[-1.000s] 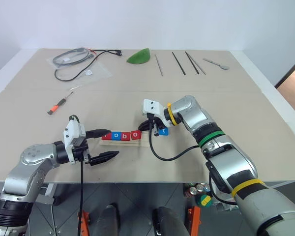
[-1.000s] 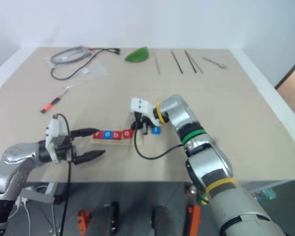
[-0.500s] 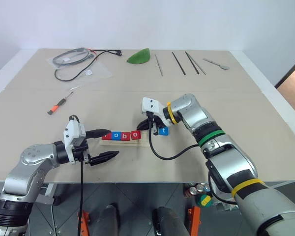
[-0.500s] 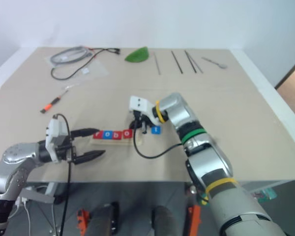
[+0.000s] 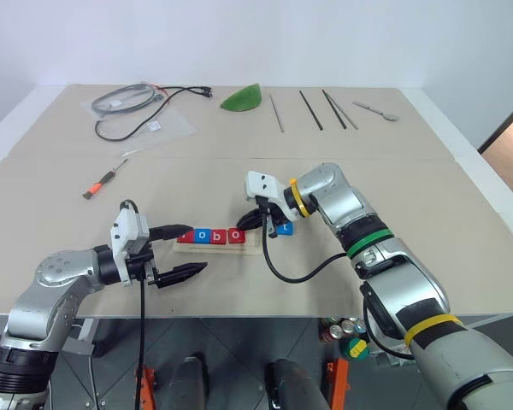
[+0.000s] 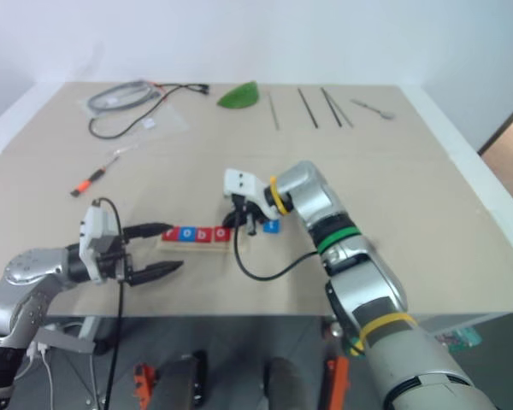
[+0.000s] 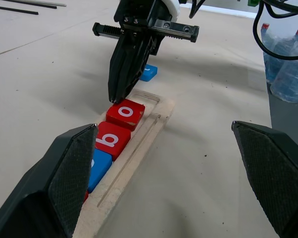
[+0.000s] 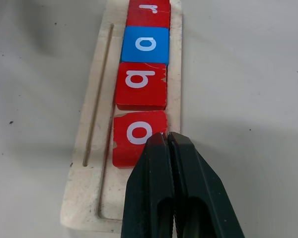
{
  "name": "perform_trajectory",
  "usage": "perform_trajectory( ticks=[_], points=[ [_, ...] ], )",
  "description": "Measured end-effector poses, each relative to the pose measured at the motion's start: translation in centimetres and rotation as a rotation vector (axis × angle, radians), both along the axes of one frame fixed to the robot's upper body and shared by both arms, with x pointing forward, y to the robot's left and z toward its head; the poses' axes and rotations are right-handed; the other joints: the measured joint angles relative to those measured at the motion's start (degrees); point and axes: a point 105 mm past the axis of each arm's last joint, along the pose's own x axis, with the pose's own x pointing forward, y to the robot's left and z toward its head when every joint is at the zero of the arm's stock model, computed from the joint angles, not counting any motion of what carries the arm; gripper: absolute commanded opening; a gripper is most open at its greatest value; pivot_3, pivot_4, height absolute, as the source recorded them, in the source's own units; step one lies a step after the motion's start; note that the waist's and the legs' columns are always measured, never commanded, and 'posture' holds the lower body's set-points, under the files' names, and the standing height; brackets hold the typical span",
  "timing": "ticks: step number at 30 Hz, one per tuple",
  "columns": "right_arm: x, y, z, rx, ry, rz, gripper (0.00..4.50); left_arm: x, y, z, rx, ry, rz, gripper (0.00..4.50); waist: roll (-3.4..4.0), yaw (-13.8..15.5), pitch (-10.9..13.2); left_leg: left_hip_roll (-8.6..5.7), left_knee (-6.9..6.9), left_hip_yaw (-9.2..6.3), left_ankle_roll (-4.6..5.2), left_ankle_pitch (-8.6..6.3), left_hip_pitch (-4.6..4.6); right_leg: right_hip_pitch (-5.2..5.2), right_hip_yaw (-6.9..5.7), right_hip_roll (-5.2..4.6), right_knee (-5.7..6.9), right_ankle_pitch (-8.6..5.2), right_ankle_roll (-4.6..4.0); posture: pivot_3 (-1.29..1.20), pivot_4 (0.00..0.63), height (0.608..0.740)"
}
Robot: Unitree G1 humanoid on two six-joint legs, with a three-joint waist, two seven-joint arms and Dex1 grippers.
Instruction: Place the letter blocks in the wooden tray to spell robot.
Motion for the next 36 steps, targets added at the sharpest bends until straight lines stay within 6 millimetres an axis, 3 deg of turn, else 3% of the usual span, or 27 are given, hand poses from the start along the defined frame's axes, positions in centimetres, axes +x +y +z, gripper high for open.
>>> perform_trajectory(
  ticks=[11, 20, 36],
  points=[
    [0.7, -0.1, 0.7, 0.014, -0.015, -0.040, 0.05, 0.0, -0.2, -0.1, -0.007, 0.003, -0.005, 4.50, 0.00, 0.0, 0.0, 0.00, 0.00, 0.00, 0.00, 0.00, 0.00, 0.00, 0.00, 0.00, 0.00, 0.00, 0.00, 0.00, 0.150, 0.740],
    [1.0, -0.4, 0.3, 0.013, -0.004, -0.065, 0.05, 0.0, -0.2, -0.2, -0.010, 0.015, -0.004, 4.50, 0.00, 0.0, 0.0, 0.00, 0.00, 0.00, 0.00, 0.00, 0.00, 0.00, 0.00, 0.00, 0.00, 0.00, 0.00, 0.00, 0.150, 0.740],
    [-0.1, -0.2, -0.1, -0.004, 0.024, 0.007, 0.05, 0.1, -0.3, -0.2, -0.017, 0.016, 0.004, 4.50, 0.00, 0.0, 0.0, 0.00, 0.00, 0.00, 0.00, 0.00, 0.00, 0.00, 0.00, 0.00, 0.00, 0.00, 0.00, 0.00, 0.150, 0.740]
  ],
)
